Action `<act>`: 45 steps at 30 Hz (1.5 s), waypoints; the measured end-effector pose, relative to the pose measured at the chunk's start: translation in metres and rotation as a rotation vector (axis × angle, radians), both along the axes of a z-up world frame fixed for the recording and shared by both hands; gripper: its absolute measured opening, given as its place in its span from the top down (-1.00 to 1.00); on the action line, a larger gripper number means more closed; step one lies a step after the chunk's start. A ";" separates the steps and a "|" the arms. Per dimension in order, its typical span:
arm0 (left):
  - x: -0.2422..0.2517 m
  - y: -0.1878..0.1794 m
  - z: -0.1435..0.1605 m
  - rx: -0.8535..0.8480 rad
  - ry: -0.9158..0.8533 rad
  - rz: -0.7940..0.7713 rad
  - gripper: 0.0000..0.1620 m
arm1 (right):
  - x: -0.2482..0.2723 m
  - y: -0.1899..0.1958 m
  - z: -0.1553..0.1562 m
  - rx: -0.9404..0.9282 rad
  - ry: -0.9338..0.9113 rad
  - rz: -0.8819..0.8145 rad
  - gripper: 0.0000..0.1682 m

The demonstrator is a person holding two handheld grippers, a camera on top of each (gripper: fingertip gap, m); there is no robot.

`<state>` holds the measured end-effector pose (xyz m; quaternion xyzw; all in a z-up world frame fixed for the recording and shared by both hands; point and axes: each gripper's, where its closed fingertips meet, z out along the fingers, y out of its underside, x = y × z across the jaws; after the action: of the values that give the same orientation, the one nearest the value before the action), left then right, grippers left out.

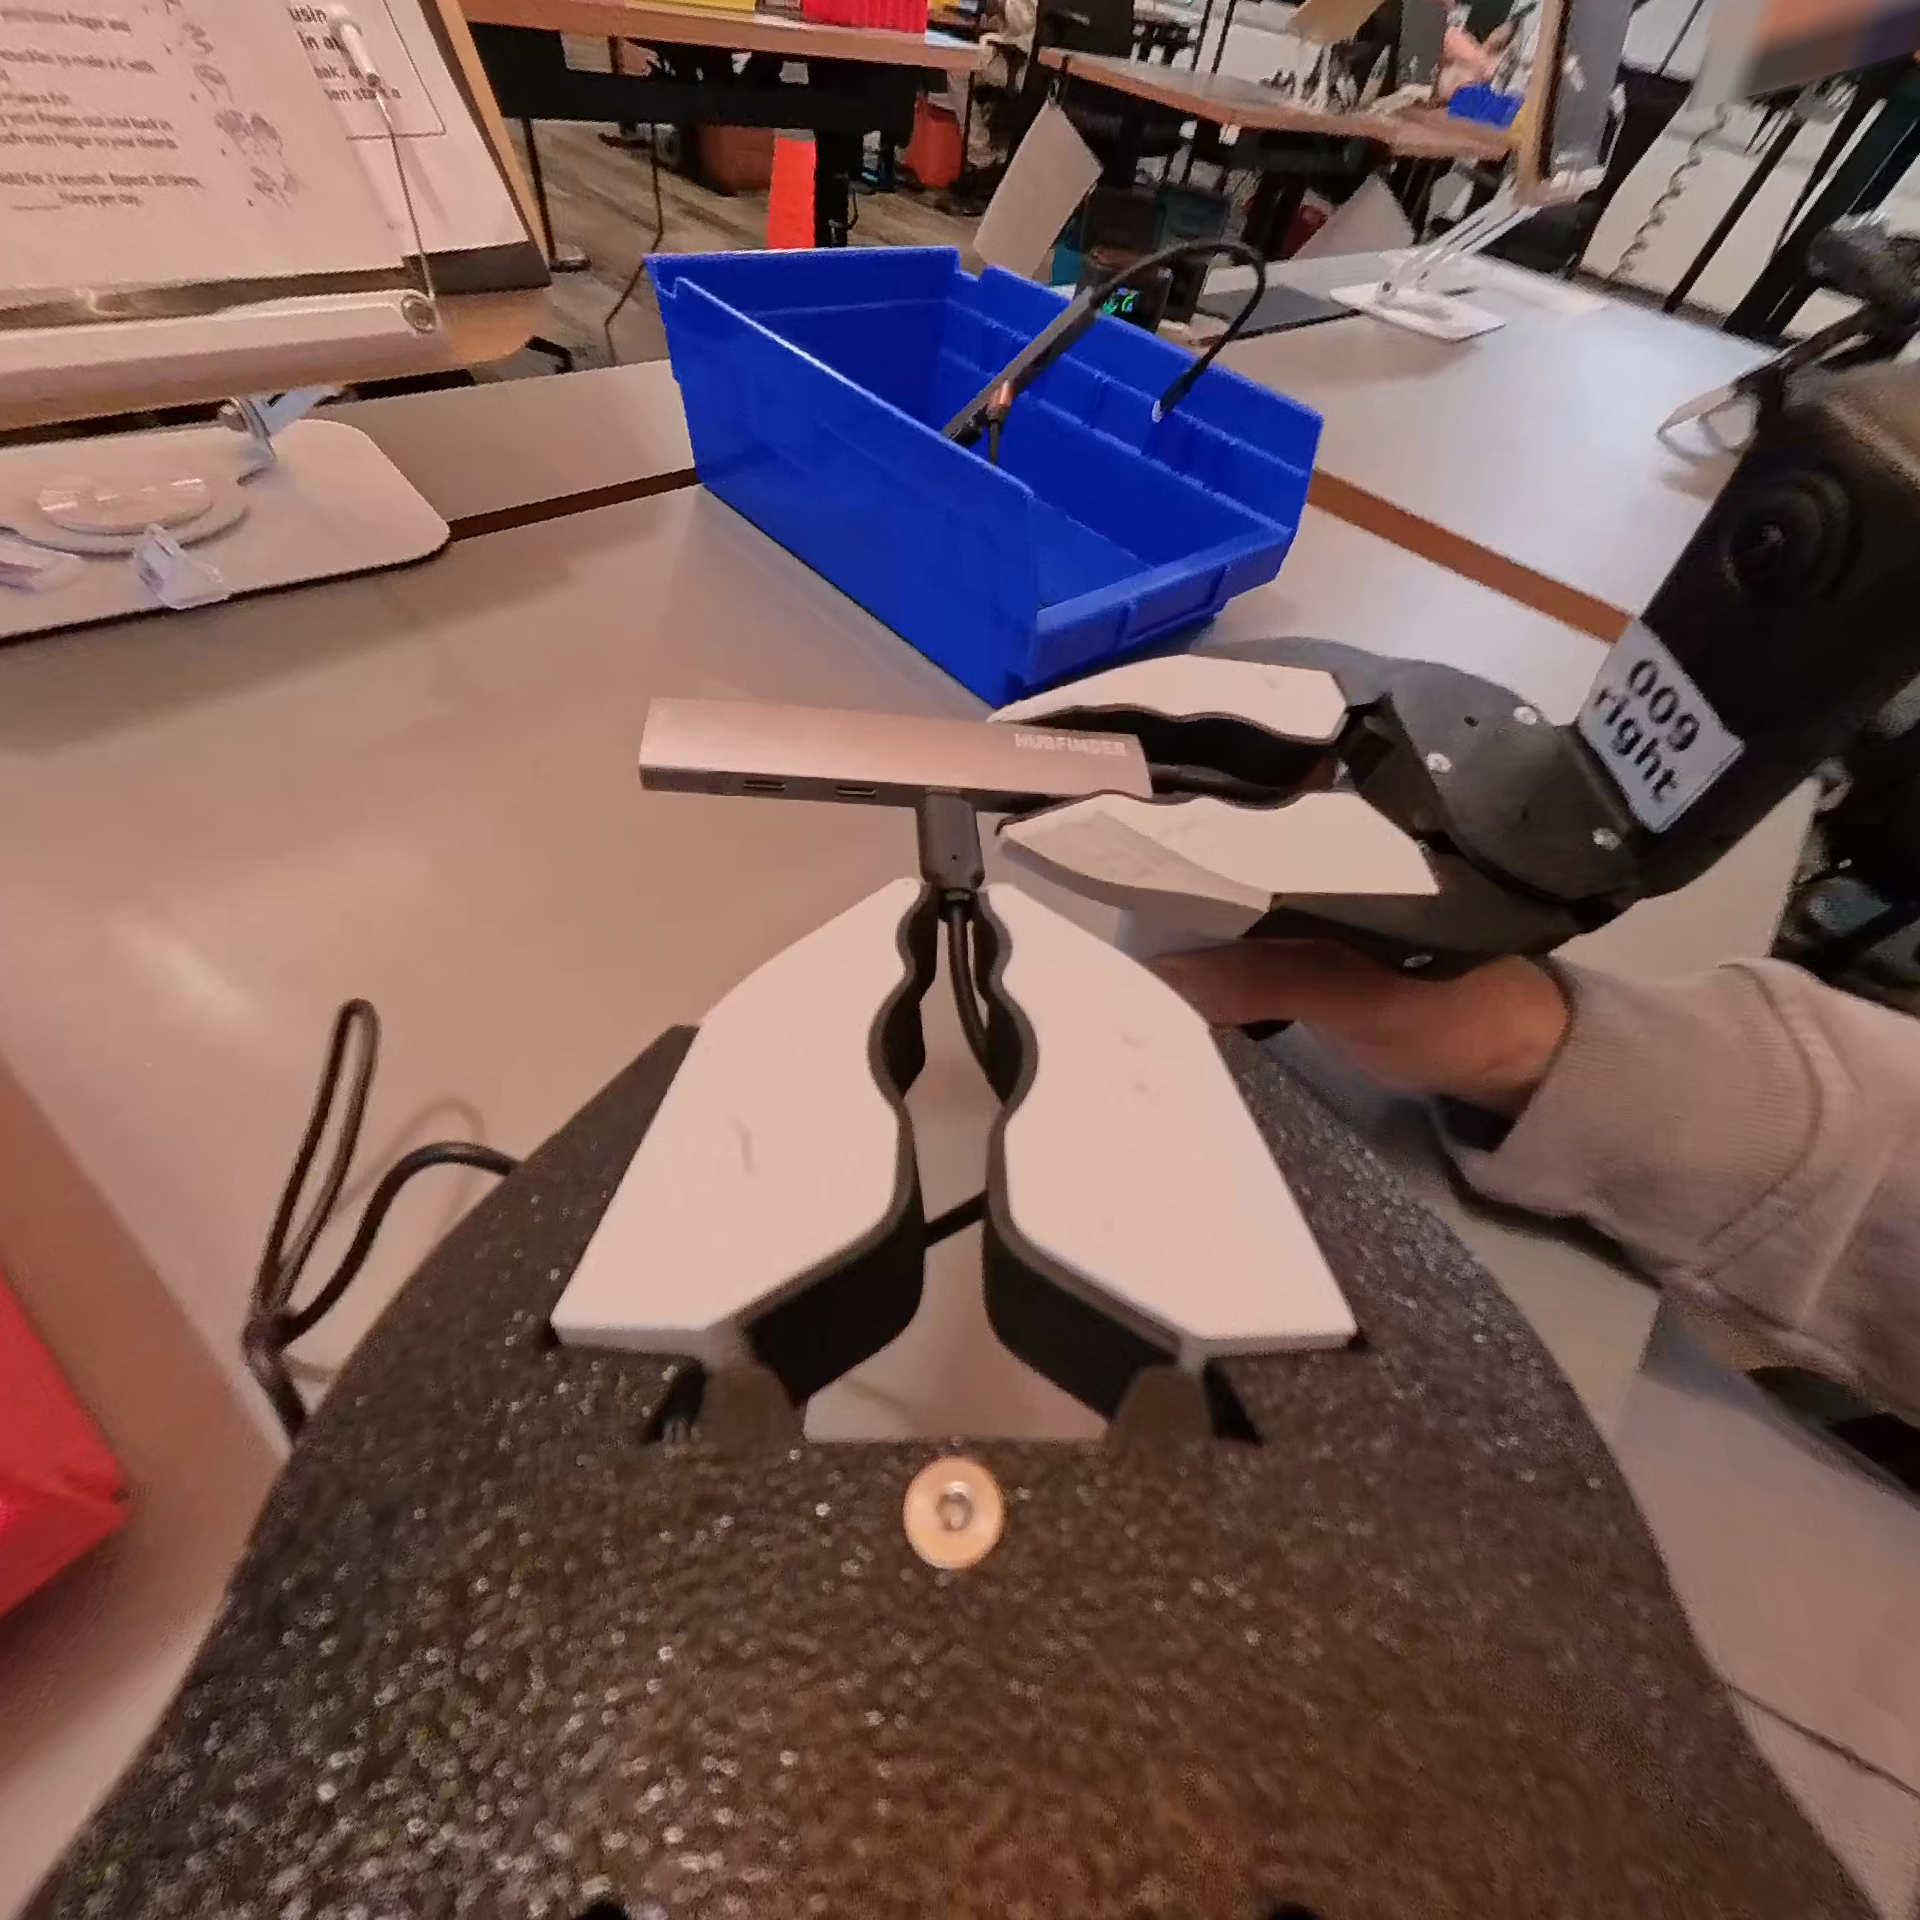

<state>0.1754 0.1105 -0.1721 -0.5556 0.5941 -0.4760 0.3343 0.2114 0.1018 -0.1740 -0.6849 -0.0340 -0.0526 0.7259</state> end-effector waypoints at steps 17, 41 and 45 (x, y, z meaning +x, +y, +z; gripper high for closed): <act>0.013 -0.005 -0.003 0.145 -0.210 0.082 0.85 | -0.005 -0.004 0.005 0.044 -0.046 -0.019 0.71; 0.005 -0.002 0.022 0.197 -0.269 0.070 0.58 | 0.015 -0.014 0.011 0.098 0.015 -0.054 0.71; -0.025 0.073 0.060 0.277 -0.257 0.247 0.61 | 0.047 -0.035 0.019 0.186 0.134 -0.066 0.71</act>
<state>0.1505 0.1833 -0.1122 -0.5078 0.5339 -0.4121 0.5359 0.2580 0.0670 -0.1552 -0.6173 0.0420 -0.0337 0.7848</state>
